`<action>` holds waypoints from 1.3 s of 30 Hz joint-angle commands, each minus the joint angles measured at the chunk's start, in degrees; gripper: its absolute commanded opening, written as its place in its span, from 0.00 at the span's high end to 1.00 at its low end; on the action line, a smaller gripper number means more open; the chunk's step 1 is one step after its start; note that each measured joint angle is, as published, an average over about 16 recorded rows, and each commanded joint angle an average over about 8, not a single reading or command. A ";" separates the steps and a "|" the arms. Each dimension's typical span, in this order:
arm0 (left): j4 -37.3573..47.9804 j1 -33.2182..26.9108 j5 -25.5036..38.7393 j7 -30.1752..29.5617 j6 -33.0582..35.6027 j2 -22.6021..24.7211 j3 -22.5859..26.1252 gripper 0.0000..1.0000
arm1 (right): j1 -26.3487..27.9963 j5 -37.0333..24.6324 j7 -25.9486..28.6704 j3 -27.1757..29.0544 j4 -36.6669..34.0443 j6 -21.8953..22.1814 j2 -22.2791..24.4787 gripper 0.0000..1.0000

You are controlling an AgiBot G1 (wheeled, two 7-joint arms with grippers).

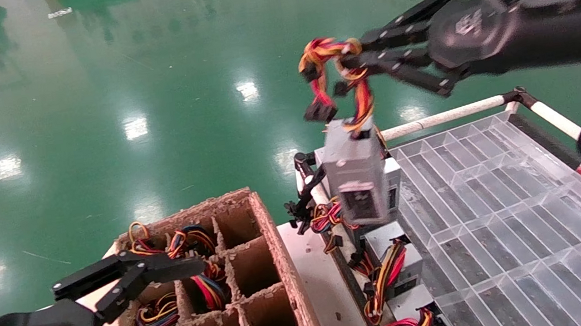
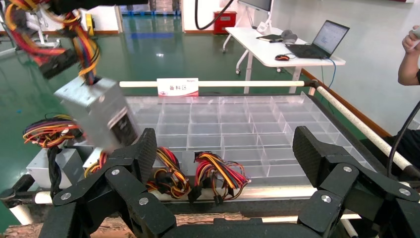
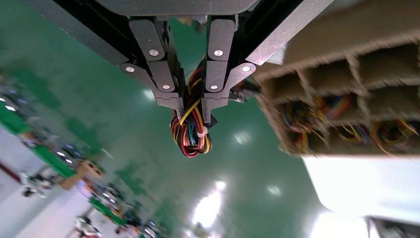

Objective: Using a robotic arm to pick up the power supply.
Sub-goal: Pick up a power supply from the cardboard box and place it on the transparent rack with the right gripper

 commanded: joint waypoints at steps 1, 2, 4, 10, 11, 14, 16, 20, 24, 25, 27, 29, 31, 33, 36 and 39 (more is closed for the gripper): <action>0.00 0.00 0.00 0.00 0.00 0.00 0.00 0.00 | 1.54 -1.10 -0.83 -0.79 -0.48 -0.11 1.34 1.00; 0.00 0.00 0.00 0.00 0.00 0.00 0.00 0.00 | 2.24 -1.78 -1.27 -1.28 -0.66 -0.08 1.95 1.00; 0.00 0.00 -0.01 0.00 0.00 0.00 0.01 0.00 | 3.57 -3.20 -2.21 -2.29 -1.02 0.02 3.03 1.00; 0.00 0.00 -0.01 0.01 -0.01 -0.01 0.02 0.00 | 6.78 -7.46 -5.49 -5.27 -2.28 0.42 4.69 1.00; 0.00 0.00 -0.01 0.01 -0.01 -0.01 0.02 0.00 | 7.20 -8.27 -6.18 -5.81 -2.48 0.56 4.72 1.00; 0.00 -0.01 -0.02 0.01 -0.01 -0.01 0.02 0.00 | 8.10 -10.56 -8.35 -7.34 -3.26 1.16 4.54 1.00; 0.00 -0.01 -0.02 0.01 -0.01 -0.01 0.03 0.00 | 8.38 -11.95 -9.98 -8.24 -3.93 1.72 4.20 1.00; 0.00 -0.01 -0.02 0.02 -0.01 -0.01 0.03 0.00 | 8.11 -13.95 -13.50 -9.53 -5.42 2.98 3.12 1.00; 0.00 -0.01 -0.03 0.02 -0.02 -0.02 0.04 0.00 | 7.08 -14.93 -16.83 -10.18 -6.85 4.34 1.61 1.00; 0.00 -0.01 -0.03 0.02 -0.02 -0.02 0.04 0.00 | 6.77 -15.13 -17.59 -10.31 -7.12 4.70 1.18 1.00; 0.00 -0.01 -0.03 0.02 -0.02 -0.02 0.04 0.00 | 6.15 -15.59 -19.10 -10.62 -7.63 5.55 0.24 1.00; 0.00 -0.01 -0.03 0.02 -0.02 -0.02 0.05 0.00 | 5.60 -16.15 -20.57 -10.99 -7.98 6.56 -0.76 1.00; 0.00 -0.01 -0.03 0.03 -0.02 -0.02 0.05 0.00 | 5.14 -16.86 -22.12 -11.45 -8.17 7.68 -1.82 1.00; 0.00 -0.01 -0.04 0.03 -0.02 -0.02 0.05 0.00 | 4.80 -17.51 -23.63 -11.86 -8.33 9.02 -2.92 1.00; 0.00 -0.01 -0.04 0.03 -0.02 -0.02 0.06 0.00 | 4.44 -18.20 -25.76 -12.27 -8.49 11.33 -4.63 1.00; 0.00 -0.02 -0.04 0.03 -0.03 -0.03 0.06 0.00 | 4.11 -18.47 -27.57 -12.39 -8.74 13.87 -6.26 1.00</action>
